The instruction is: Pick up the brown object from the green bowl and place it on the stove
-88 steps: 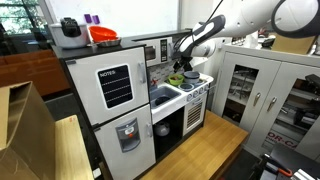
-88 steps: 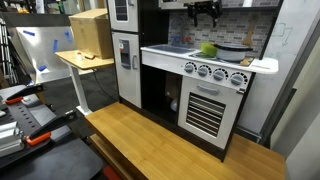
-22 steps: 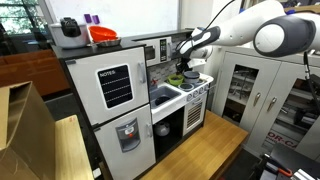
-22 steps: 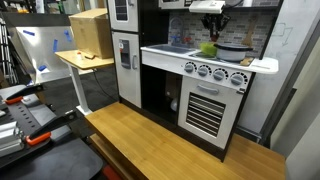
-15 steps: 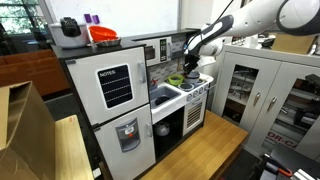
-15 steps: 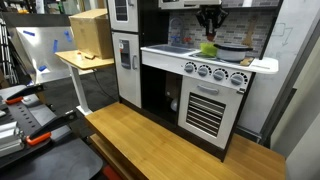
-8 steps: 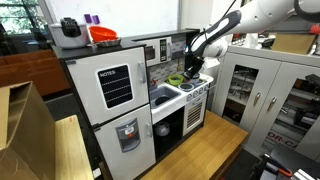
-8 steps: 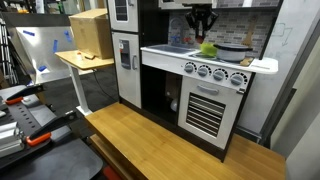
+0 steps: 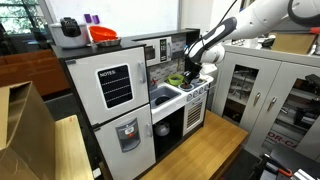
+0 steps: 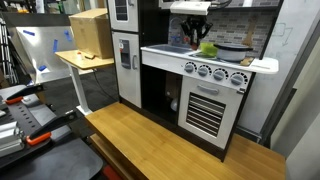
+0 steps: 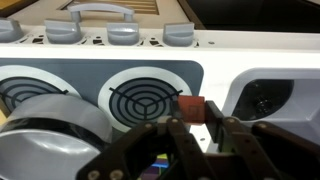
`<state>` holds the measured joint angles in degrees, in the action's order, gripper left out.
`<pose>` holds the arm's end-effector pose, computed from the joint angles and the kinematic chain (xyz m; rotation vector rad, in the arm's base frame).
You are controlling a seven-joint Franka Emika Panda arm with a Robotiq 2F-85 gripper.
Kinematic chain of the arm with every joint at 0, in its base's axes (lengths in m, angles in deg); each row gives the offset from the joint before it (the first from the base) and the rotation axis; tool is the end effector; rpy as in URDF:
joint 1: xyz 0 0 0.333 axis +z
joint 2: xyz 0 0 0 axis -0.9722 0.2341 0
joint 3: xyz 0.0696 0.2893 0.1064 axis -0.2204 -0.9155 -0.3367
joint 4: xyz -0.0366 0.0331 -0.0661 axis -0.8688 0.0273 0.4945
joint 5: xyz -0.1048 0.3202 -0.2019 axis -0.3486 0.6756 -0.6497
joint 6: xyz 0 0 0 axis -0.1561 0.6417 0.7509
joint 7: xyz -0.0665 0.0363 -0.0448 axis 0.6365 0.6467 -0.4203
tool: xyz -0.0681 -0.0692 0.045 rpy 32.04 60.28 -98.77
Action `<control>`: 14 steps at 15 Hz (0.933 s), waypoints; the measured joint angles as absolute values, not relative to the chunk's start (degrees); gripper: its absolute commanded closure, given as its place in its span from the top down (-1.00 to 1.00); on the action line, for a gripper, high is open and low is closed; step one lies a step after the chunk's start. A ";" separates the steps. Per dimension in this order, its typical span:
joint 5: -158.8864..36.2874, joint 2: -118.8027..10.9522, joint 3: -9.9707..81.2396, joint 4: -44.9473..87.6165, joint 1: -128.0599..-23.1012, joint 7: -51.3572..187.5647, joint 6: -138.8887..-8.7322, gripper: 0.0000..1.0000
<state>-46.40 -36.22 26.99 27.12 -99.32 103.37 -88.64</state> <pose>0.6614 -0.2292 0.2745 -3.0585 -0.0505 -0.5271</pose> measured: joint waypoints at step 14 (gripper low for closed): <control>-46.90 -30.51 27.34 21.02 -99.11 100.68 -89.06 1.00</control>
